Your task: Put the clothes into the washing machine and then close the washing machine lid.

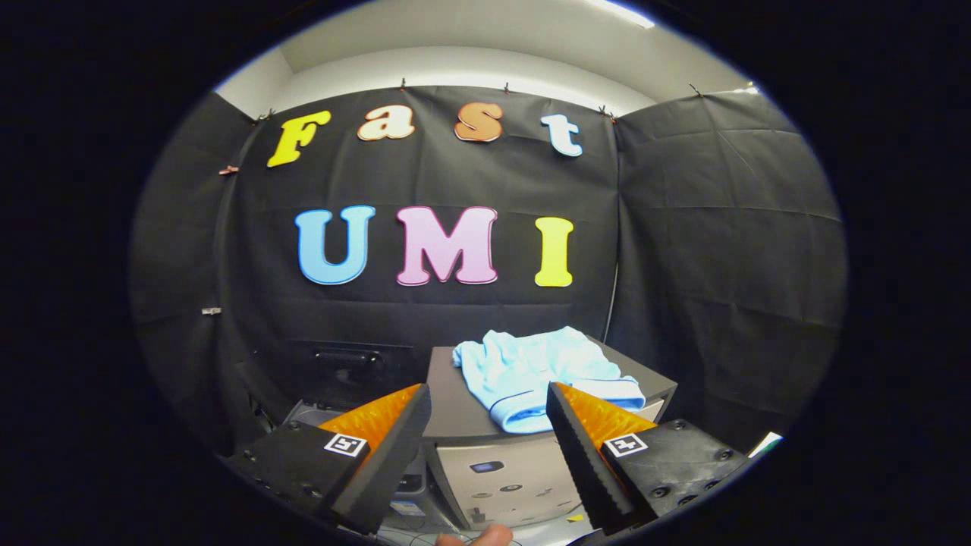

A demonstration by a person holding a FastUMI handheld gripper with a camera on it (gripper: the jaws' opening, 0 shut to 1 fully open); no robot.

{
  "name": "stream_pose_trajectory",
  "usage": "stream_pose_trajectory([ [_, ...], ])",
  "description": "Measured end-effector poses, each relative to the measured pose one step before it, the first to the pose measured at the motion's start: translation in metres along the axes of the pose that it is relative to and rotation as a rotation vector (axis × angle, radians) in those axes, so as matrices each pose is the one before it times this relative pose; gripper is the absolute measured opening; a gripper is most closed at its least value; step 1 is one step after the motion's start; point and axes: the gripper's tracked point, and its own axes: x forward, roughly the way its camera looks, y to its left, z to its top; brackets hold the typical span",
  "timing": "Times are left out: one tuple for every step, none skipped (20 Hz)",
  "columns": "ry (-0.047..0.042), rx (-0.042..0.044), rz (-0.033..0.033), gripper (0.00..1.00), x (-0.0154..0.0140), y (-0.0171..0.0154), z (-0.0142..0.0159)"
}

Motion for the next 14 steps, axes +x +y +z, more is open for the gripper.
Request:
stream_pose_trajectory([
  [0.01170, 0.00152, -0.00821, 0.98, 0.01482, -0.00507, 0.00434],
  [0.01353, 0.00315, -0.01656, 0.98, 0.01481, -0.00736, 0.00374],
  [0.02320, -0.00029, -0.01077, 0.98, 0.01468, -0.00674, 0.00295],
  [0.02386, 0.00224, -0.01456, 0.98, 0.01518, -0.00633, 0.00400],
  [0.02471, 0.00272, -0.01153, 0.98, 0.01553, -0.00720, 0.00456],
  [0.02597, 0.00138, 0.00705, 0.98, 0.01536, -0.00223, 0.00427],
  [0.02751, 0.01127, 0.00656, 0.98, 0.01673, -0.00066, 0.00380],
  [0.04034, 0.01097, 0.01405, 0.99, 0.01692, 0.00080, 0.00161],
  [0.04657, 0.00110, 0.01001, 0.99, 0.01566, -0.00069, -0.00274],
  [0.03808, 0.00624, 0.00845, 0.99, 0.01521, -0.00188, -0.00183],
  [0.04070, 0.00338, 0.00676, 0.99, 0.01424, -0.00063, -0.00354],
  [0.04225, -0.00361, -0.00542, 0.99, 0.01360, -0.00303, -0.00501],
  [0.04029, 0.00107, -0.00200, 0.99, 0.01361, -0.00216, -0.00425],
  [0.02644, 0.01060, 0.00906, 0.99, 0.01168, 0.00277, 0.00248],
])
